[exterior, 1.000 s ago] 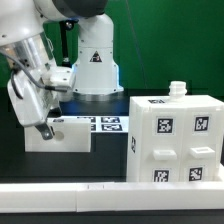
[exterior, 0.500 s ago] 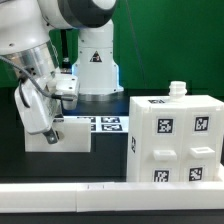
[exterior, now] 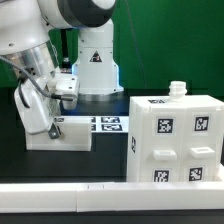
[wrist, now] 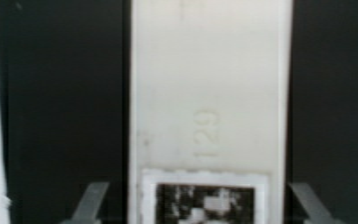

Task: Assemble cabinet

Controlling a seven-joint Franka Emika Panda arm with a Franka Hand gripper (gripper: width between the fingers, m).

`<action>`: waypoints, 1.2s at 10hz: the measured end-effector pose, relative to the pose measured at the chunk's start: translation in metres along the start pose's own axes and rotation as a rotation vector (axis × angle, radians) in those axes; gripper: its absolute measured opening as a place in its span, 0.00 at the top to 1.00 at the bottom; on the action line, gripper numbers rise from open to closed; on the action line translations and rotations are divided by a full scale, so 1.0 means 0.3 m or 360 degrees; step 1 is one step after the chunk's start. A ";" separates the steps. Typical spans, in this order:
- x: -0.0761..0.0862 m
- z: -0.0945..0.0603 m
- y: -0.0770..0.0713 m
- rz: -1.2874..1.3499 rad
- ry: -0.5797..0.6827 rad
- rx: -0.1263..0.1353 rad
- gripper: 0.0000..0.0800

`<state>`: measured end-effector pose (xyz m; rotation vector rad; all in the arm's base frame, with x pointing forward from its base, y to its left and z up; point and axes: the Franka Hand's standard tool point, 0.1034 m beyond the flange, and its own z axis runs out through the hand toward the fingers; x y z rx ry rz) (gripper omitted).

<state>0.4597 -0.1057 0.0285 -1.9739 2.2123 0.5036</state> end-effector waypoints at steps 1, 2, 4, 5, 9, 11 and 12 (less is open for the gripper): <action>0.018 -0.008 -0.014 0.0036 -0.0034 0.0013 0.63; 0.026 -0.010 -0.016 0.0070 -0.0098 -0.0006 0.63; 0.023 -0.010 -0.039 0.0154 -0.0267 -0.0199 0.64; 0.023 -0.006 -0.044 0.0185 -0.0325 -0.0276 0.64; 0.009 0.007 -0.023 0.0120 -0.0348 -0.0638 0.64; 0.009 0.001 -0.072 0.0083 -0.0397 -0.0757 0.64; 0.004 -0.002 -0.106 0.0056 -0.0377 -0.0740 0.64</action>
Offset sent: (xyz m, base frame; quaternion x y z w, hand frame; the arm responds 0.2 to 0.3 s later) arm 0.0145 0.0004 -0.0167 -0.2198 -0.1139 0.0522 0.9675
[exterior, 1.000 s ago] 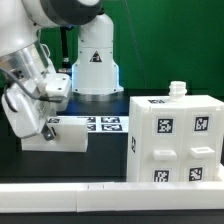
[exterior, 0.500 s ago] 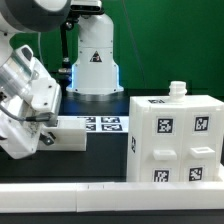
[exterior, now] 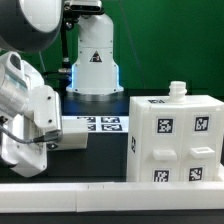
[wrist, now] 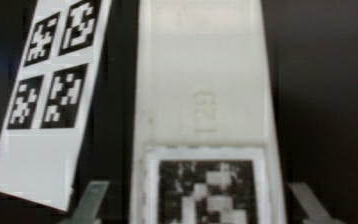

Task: Assemble cabinet

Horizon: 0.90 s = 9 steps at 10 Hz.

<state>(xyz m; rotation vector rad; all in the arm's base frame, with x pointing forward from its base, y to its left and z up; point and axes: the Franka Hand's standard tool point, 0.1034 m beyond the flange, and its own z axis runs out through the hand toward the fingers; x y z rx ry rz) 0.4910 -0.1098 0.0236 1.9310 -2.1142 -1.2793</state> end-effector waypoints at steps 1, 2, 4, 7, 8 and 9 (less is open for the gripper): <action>-0.009 -0.001 -0.009 -0.0013 0.0018 0.0006 0.64; -0.005 -0.001 -0.006 -0.0008 0.0014 0.0005 0.64; -0.003 -0.001 -0.006 -0.0006 0.0014 0.0005 0.54; -0.002 0.000 -0.006 -0.0006 0.0014 0.0005 0.11; -0.004 -0.002 -0.004 -0.0006 0.0011 0.0004 0.04; -0.005 -0.004 -0.003 -0.0007 0.0011 0.0004 0.04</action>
Offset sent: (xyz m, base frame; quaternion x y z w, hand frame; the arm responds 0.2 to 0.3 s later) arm 0.0000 0.0000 0.0000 0.0000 0.0000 0.0000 1.0000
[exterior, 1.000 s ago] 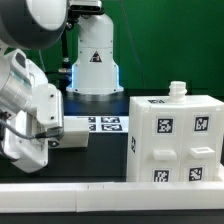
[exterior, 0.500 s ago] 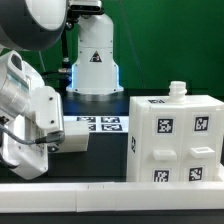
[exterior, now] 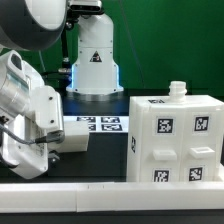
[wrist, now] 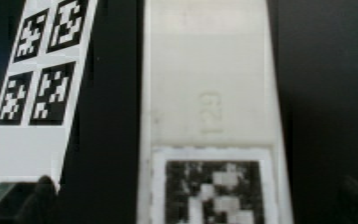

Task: Assemble cabinet

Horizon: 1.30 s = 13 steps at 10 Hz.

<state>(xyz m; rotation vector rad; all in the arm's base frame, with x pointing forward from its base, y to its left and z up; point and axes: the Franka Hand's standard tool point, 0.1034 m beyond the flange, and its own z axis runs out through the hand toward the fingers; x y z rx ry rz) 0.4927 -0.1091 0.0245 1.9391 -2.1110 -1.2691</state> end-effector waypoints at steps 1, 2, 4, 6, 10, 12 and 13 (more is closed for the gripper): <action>-0.001 -0.001 -0.001 0.0000 0.0001 0.0001 0.01; -0.004 -0.003 -0.004 -0.0002 0.0004 0.0003 0.00; -0.008 -0.024 -0.016 -0.0012 0.0020 0.0032 0.01; -0.028 -0.062 -0.056 0.0006 0.0070 0.0316 0.01; -0.039 -0.112 0.002 -0.0018 0.0107 0.0626 0.01; -0.015 -0.119 -0.010 -0.0005 0.0151 0.0798 0.01; -0.010 -0.118 -0.011 -0.0002 0.0158 0.0816 0.01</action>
Offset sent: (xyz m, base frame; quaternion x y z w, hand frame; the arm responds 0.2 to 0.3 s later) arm 0.0146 0.0001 0.0122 -0.0064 0.0019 -0.0031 1.0000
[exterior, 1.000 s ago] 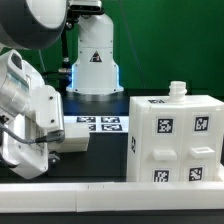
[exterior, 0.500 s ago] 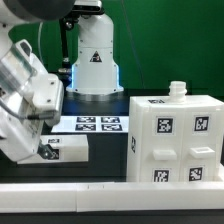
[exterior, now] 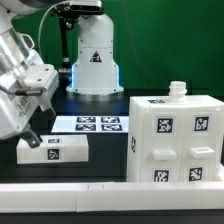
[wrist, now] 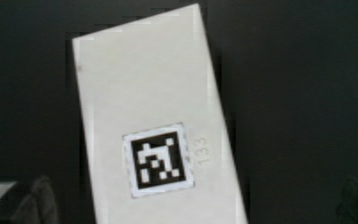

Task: Assemble cabinet

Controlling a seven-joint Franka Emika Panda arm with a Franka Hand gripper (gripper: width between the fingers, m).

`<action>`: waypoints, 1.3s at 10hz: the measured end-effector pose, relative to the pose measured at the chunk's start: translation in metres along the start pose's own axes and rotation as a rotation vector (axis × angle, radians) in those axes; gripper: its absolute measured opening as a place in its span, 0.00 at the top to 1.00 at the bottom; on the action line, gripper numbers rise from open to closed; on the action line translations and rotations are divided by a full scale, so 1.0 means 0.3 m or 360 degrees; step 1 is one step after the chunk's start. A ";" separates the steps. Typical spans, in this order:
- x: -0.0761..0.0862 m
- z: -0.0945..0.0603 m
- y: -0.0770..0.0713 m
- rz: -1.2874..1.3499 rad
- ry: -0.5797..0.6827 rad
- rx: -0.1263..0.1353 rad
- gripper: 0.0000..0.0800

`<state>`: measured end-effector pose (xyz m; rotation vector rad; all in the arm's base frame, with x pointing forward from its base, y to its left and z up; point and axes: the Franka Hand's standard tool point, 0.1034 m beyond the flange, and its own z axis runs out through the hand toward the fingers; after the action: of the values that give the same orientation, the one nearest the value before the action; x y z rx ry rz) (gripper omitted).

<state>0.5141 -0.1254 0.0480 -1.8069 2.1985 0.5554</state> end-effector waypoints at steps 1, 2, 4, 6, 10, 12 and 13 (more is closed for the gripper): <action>0.001 0.005 0.009 -0.0020 0.0004 -0.0037 0.01; 0.003 0.015 0.029 -0.0089 0.0021 -0.0150 0.01; -0.010 0.017 0.023 -0.0133 0.0038 -0.0197 0.01; -0.044 0.024 0.034 -0.0218 0.0062 -0.0315 0.01; -0.087 0.056 -0.011 -0.0275 0.0291 -0.0223 0.01; -0.058 0.054 -0.015 -0.0195 0.0232 -0.0100 0.01; -0.040 0.049 -0.005 -0.0167 0.0179 -0.0028 0.01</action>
Offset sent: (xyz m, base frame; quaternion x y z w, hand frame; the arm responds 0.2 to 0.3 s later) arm -0.0032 0.0049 0.0062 -0.0628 0.0664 -0.0319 0.9953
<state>0.5174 -0.1087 0.0395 -1.9946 2.1594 0.4632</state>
